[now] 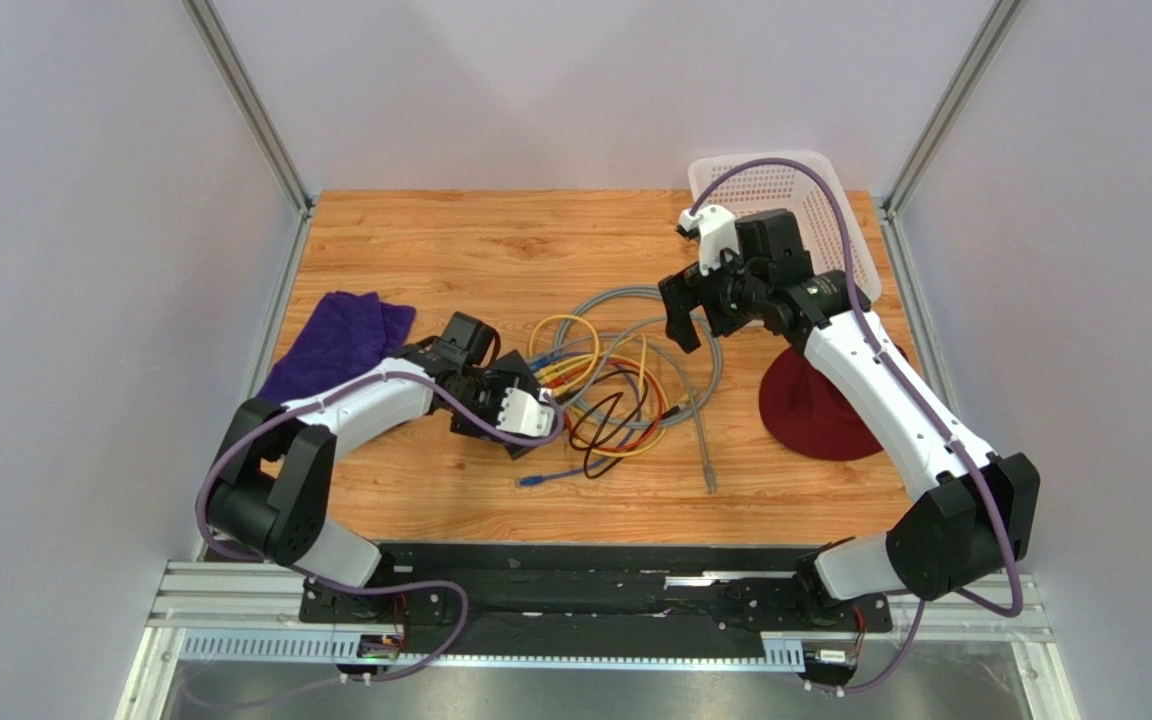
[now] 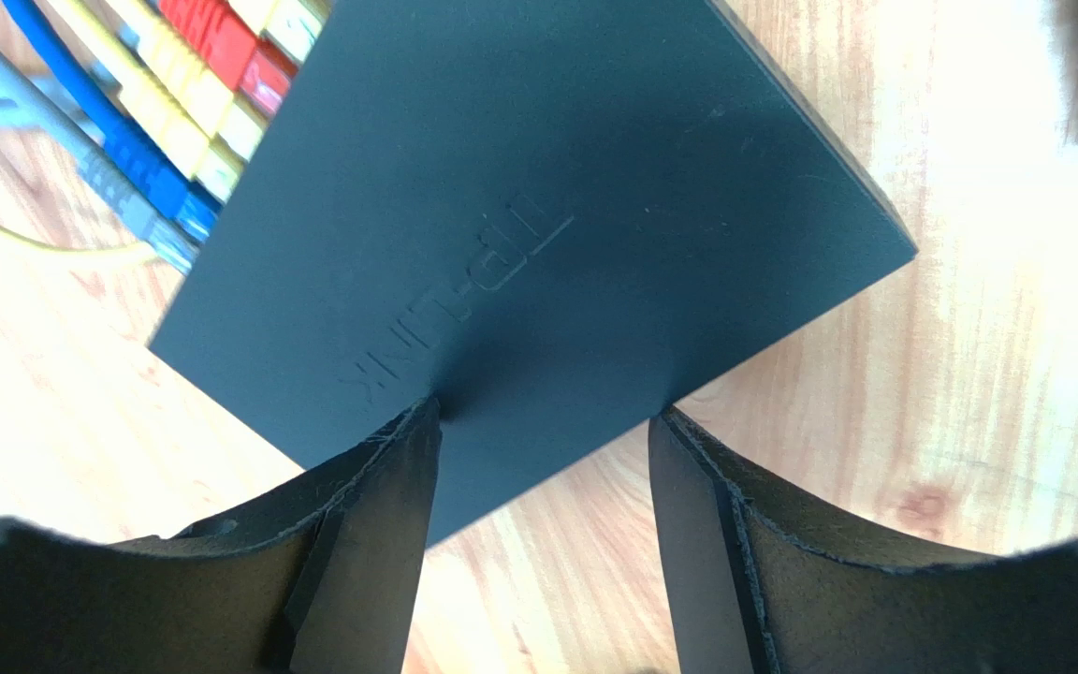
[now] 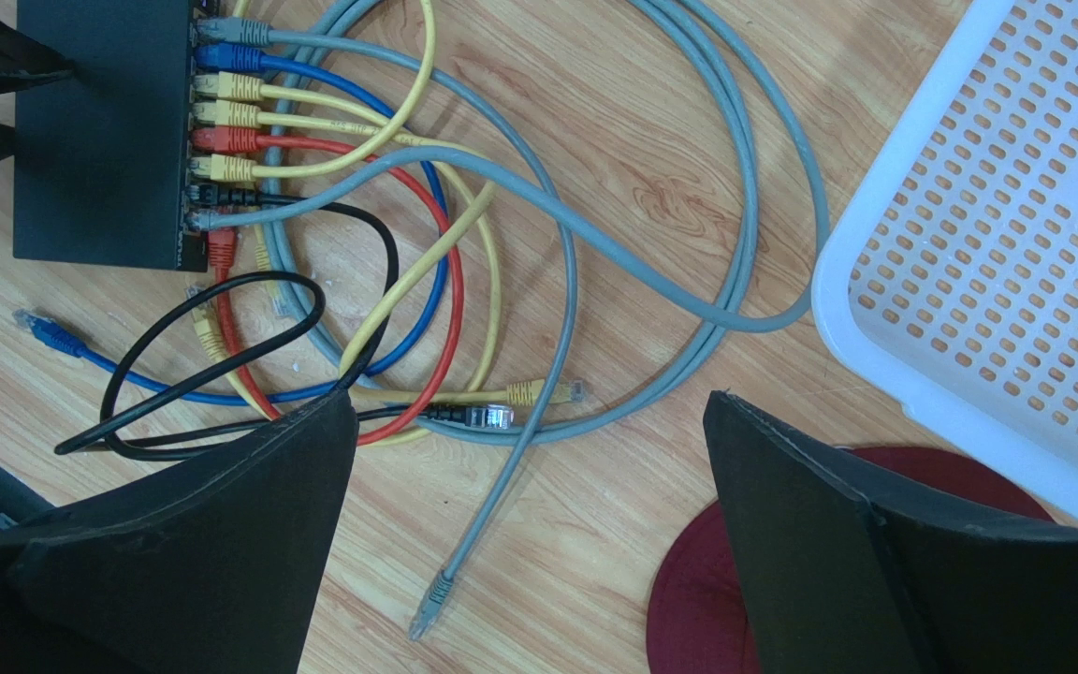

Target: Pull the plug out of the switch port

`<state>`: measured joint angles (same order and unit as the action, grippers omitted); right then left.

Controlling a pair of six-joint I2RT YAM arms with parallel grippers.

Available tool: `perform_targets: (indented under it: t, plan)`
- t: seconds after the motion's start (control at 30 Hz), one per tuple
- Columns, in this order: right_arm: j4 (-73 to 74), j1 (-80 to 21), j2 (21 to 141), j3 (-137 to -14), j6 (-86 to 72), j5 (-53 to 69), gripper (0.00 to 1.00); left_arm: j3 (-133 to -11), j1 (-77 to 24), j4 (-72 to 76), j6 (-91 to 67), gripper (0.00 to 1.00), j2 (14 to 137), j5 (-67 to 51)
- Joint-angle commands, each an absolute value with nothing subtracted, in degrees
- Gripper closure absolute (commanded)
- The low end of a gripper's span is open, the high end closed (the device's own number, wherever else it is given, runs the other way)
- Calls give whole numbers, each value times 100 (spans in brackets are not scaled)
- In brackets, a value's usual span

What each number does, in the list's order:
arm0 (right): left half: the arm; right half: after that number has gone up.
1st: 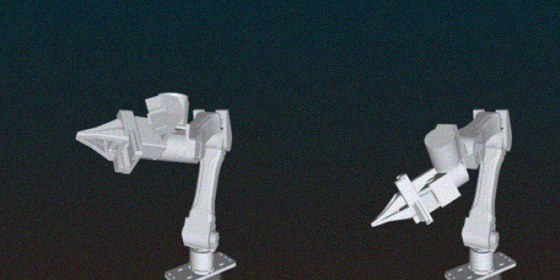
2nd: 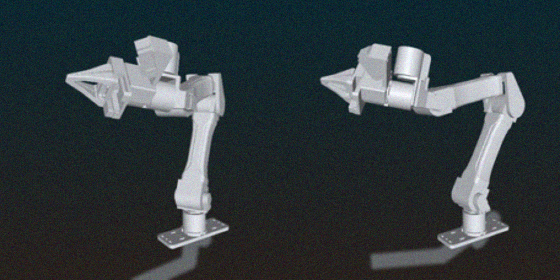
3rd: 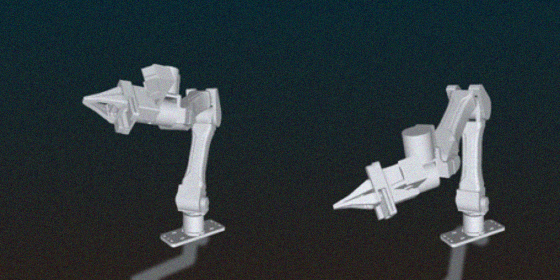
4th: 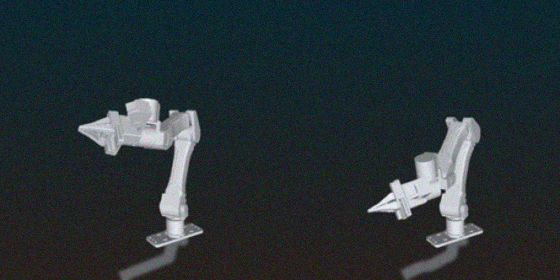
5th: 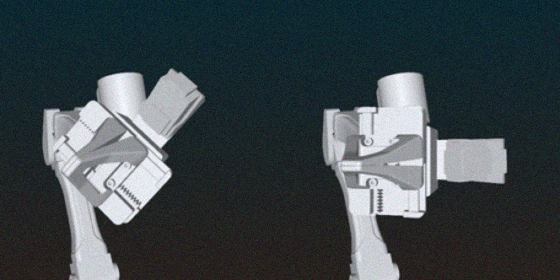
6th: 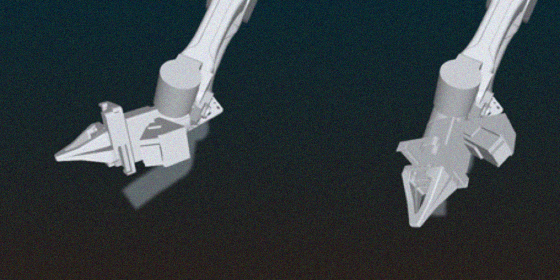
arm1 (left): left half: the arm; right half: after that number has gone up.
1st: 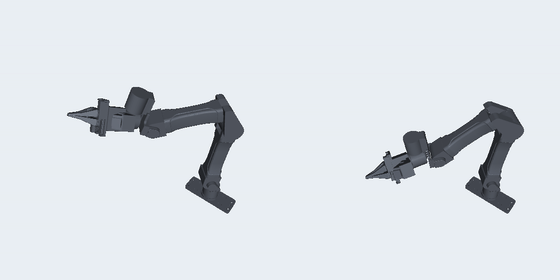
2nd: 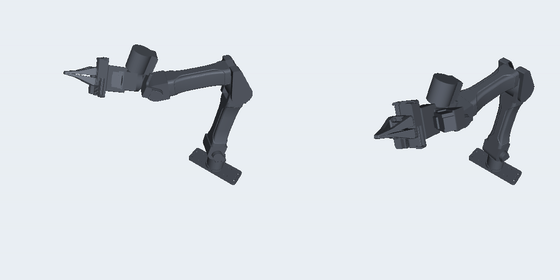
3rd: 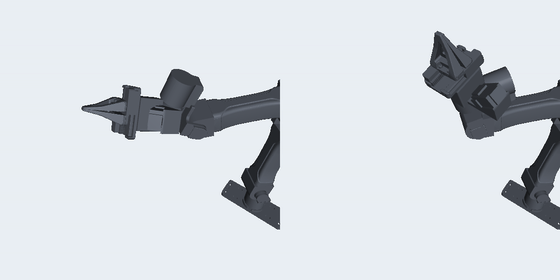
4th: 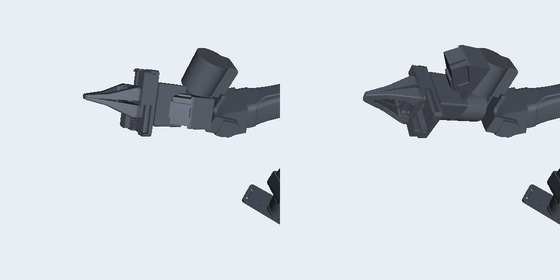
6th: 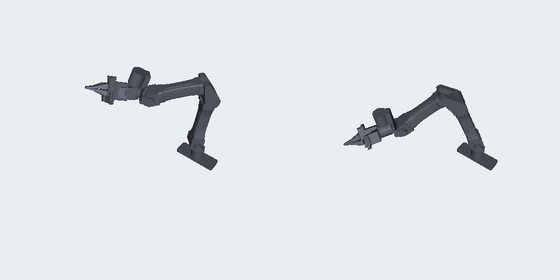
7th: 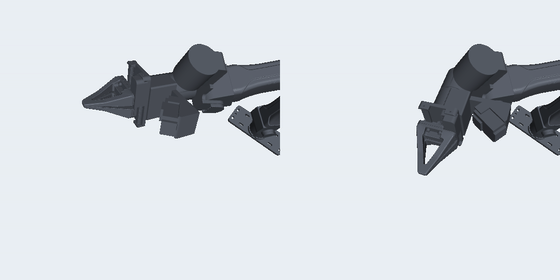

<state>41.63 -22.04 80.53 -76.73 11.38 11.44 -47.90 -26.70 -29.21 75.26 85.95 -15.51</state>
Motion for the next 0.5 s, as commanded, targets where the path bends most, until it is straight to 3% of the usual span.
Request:
perform_targets:
  t: [0.0, 0.2, 0.47]
  plan:
    - [3946, -2197, 8103, -7892, 1222, 1125, 0, -5009, -2532, -3313, 7024, 34, 8079, -1844]
    - [3815, -2206, 8428, -8296, 1020, 1722, 0, -5799, -2180, -3884, 4718, 29, 7032, -2257]
    - [3718, -2496, 9965, -9621, 730, 2311, 1, -6355, -1048, -4368, 794, 27, 7215, -2847]
